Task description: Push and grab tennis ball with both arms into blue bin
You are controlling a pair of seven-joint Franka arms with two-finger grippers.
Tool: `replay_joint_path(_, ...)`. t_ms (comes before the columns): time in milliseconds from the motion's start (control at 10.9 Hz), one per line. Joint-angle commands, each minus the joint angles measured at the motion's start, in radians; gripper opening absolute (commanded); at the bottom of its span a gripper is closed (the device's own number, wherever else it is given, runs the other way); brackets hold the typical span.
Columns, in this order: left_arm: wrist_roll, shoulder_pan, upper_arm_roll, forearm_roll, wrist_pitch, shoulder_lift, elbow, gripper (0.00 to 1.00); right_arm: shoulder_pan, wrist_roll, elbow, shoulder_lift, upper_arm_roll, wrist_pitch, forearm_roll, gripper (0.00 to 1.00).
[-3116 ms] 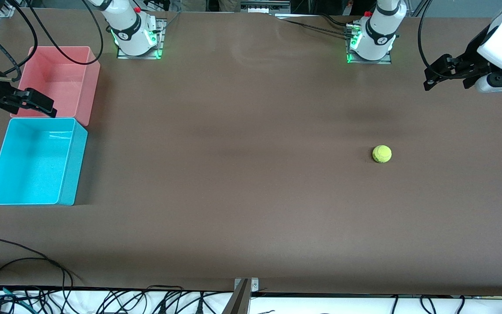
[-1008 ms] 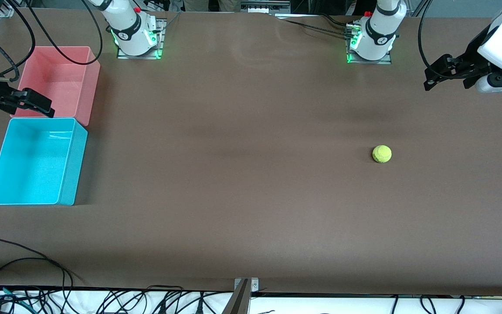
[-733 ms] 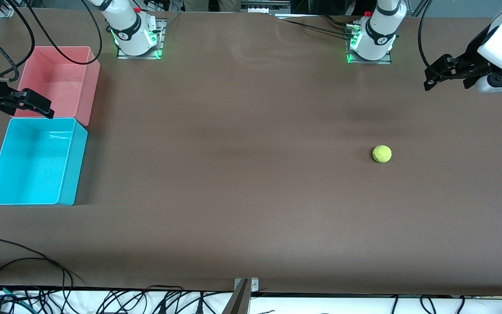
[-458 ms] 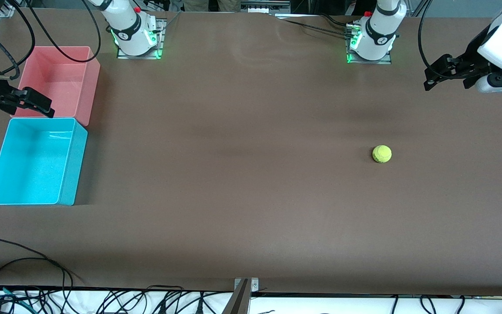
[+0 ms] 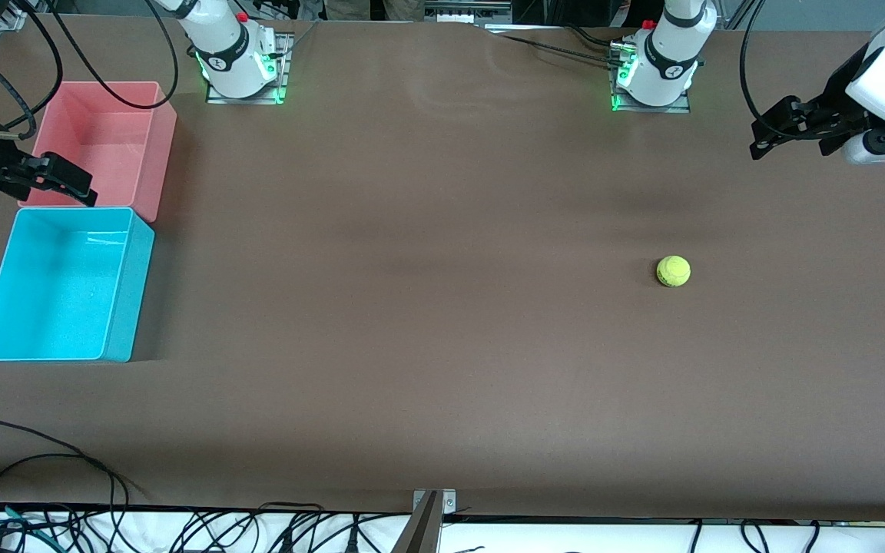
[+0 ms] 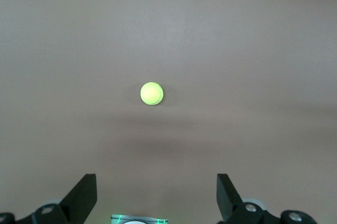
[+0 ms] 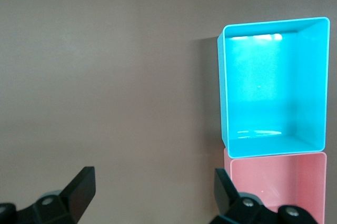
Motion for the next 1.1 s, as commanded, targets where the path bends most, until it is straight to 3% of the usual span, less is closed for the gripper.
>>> replay_joint_path(0,-0.006,0.008,-0.005,0.022,-0.028,0.016,0.030,1.00,-0.003,-0.008,-0.036,-0.033,0.000,0.021,0.001,1.00)
replay_joint_path(1008,-0.001,0.008,-0.008,0.025,-0.054,0.017,0.033,1.00,-0.003,-0.005,-0.059,-0.049,0.001,0.037,0.001,1.00)
